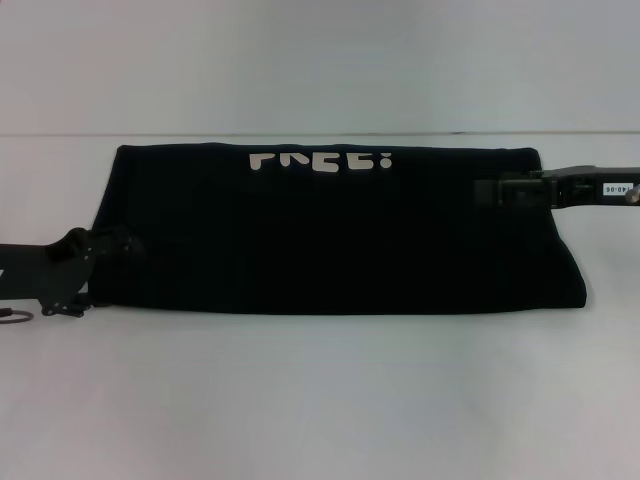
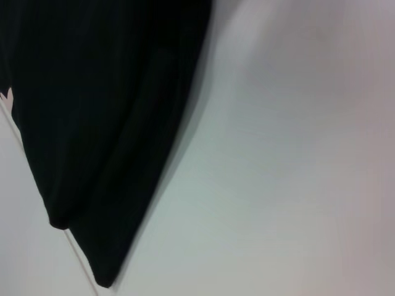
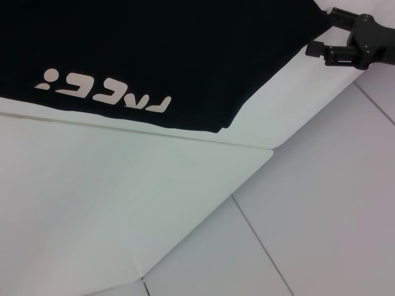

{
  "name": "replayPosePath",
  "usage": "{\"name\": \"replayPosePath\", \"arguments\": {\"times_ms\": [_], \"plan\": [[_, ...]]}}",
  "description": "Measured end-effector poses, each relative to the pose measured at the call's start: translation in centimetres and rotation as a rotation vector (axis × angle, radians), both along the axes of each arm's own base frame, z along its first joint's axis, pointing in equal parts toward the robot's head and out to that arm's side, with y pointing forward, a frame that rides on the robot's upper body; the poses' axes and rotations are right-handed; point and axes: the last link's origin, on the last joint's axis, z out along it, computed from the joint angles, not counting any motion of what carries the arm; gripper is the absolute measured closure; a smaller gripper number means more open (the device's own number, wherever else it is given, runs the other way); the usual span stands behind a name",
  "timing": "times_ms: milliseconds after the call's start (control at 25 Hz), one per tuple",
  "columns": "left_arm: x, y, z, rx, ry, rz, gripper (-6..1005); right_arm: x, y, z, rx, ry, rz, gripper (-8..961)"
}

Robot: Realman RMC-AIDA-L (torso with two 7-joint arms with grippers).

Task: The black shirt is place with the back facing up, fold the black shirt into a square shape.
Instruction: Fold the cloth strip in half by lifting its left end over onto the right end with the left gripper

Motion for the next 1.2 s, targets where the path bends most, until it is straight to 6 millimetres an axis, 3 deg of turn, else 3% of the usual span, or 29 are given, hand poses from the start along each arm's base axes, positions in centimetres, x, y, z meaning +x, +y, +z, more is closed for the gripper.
{"name": "replayPosePath", "arguments": {"times_ms": [560,880,1200], "plan": [[0.11,0.01,-0.16,-0.02,0.057,-0.098,117,-0.01,-0.01,-0.02,0.0,0.001,0.0,271],[-0.04,-0.1,-0.18,-0.025,0.067,-0.104,553,0.0,0.01,0.02,0.001,0.0,0.0,270],[-0.16,-0.19,-0.18,-0.027,0.072,-0.104,728,-0.01,0.03,0.04,0.003,-0.001,0.001,271]]}}
